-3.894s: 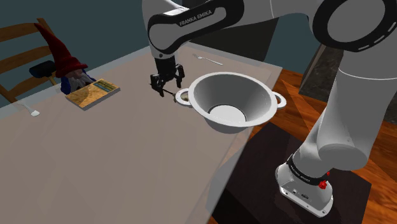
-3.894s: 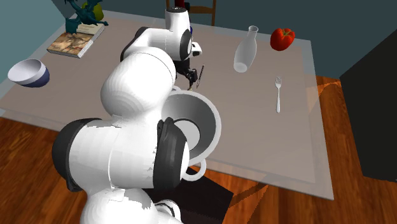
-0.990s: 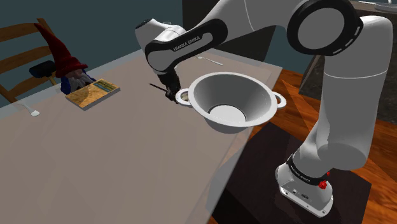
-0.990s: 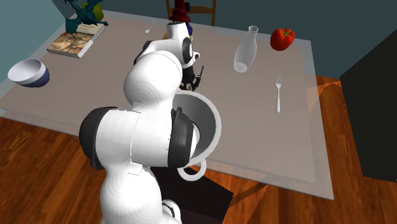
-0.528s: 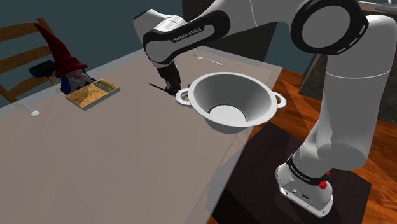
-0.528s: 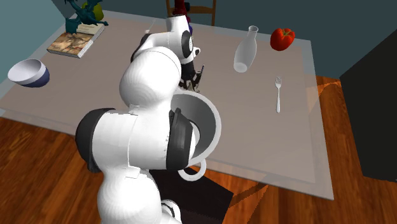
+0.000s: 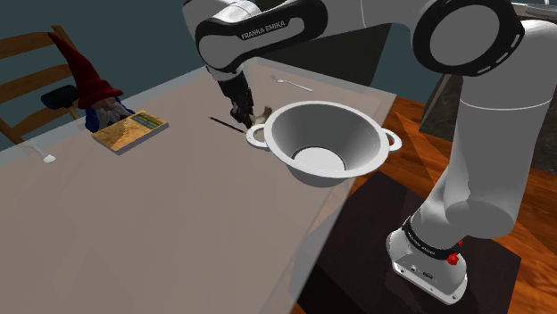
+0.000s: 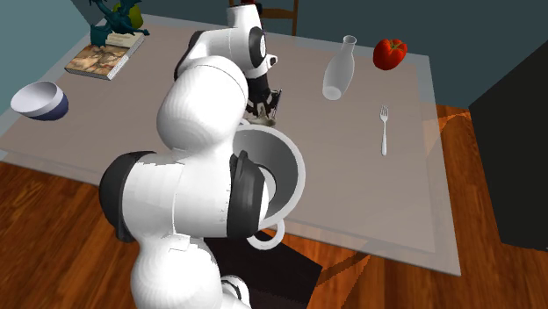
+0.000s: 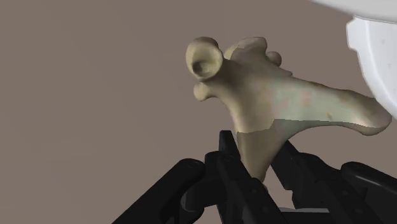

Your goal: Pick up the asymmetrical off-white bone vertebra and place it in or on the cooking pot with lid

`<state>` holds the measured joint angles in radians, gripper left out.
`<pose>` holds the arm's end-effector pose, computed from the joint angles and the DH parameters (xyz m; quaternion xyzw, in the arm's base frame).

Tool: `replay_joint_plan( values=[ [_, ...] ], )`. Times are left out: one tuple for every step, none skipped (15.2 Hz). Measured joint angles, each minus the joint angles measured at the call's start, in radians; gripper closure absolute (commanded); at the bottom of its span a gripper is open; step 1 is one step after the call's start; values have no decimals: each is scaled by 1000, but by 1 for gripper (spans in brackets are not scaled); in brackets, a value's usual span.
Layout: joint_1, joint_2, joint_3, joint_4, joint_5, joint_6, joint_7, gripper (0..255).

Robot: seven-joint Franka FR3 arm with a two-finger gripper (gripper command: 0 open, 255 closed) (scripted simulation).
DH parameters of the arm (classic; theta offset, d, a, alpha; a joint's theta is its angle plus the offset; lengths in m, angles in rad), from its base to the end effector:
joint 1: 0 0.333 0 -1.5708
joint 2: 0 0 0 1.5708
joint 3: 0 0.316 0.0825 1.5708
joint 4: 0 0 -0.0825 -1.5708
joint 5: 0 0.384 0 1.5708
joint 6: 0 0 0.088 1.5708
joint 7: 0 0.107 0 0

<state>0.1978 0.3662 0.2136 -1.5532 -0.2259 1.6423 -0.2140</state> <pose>0.5967 0.2187 0.4231 0.9338 0.3243 -0.1253 0.0847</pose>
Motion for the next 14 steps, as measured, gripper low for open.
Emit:
replay_joint_plan(
  values=[
    [-1,-7,-1,4,1,-9,-2,255],
    [0,-11,-1,12,1,-19,-1,255],
    [0,-13,0,26,1,-33,-4,255],
    [2,-11,1,40,3,-47,-8,255],
    [2,-14,1,49,4,-59,-11,255],
    [3,-15,2,61,5,-72,-13,255],
    [5,-14,3,77,5,-86,-14,255],
    [6,-15,3,90,5,-100,-15,255],
    [7,-16,3,102,6,-113,-18,255],
    [8,-14,3,117,6,-127,-20,255],
    [7,-21,3,125,7,-141,-23,255],
    [9,-17,4,145,6,-157,-24,255],
    [10,-18,4,155,6,-169,-26,255],
    [11,-16,4,172,6,-183,-29,255]
  ],
)
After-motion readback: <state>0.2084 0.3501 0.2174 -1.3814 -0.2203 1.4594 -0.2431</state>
